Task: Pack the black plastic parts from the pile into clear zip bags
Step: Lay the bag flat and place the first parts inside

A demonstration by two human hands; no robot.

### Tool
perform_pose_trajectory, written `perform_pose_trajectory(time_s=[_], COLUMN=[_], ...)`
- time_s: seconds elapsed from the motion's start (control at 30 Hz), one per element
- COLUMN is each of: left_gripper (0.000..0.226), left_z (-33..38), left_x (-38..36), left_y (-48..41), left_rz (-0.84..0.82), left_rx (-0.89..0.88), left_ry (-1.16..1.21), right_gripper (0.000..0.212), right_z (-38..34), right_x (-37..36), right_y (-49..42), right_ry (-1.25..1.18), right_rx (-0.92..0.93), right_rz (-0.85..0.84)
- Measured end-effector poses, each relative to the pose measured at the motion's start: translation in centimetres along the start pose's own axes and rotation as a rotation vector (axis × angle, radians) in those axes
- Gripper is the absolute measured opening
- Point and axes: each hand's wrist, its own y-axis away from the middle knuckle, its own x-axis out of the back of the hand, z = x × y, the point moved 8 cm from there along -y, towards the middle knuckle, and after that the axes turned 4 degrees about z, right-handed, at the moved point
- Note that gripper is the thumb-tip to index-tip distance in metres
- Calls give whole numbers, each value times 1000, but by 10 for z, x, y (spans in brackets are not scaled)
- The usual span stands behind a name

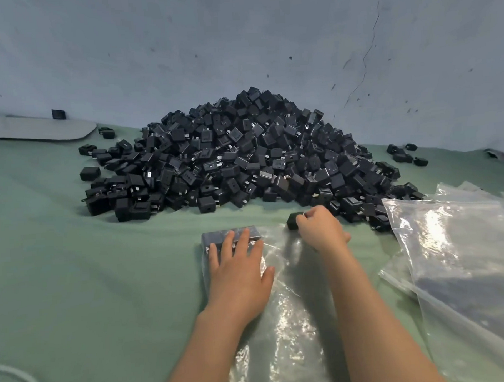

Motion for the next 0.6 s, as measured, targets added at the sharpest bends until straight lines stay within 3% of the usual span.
perform_pose_trajectory(time_s=[0.13,0.2,0.27,0.33,0.4,0.6], left_gripper=[57,58,58,58,58,58], left_z=[0,0,0,0,0,0], left_x=[-1,-1,-1,-1,-1,-1], left_y=[-1,-1,-1,-1,-1,-1], left_rz=[-7,-11,-14,-13,-16,-24], left_rx=[-4,-4,-4,-4,-4,-3], left_ry=[0,-3,-5,-4,-2,-6], right_gripper=[33,28,4,36,55,47], right_z=[16,14,6,-4,-8,6], right_x=[8,18,24,17,6,10], right_y=[9,12,15,20,26,22], right_ry=[181,161,66,55,117,140], right_rx=[-3,49,132,234,299,176], right_rz=[-77,-38,-17,-114,-201,-46])
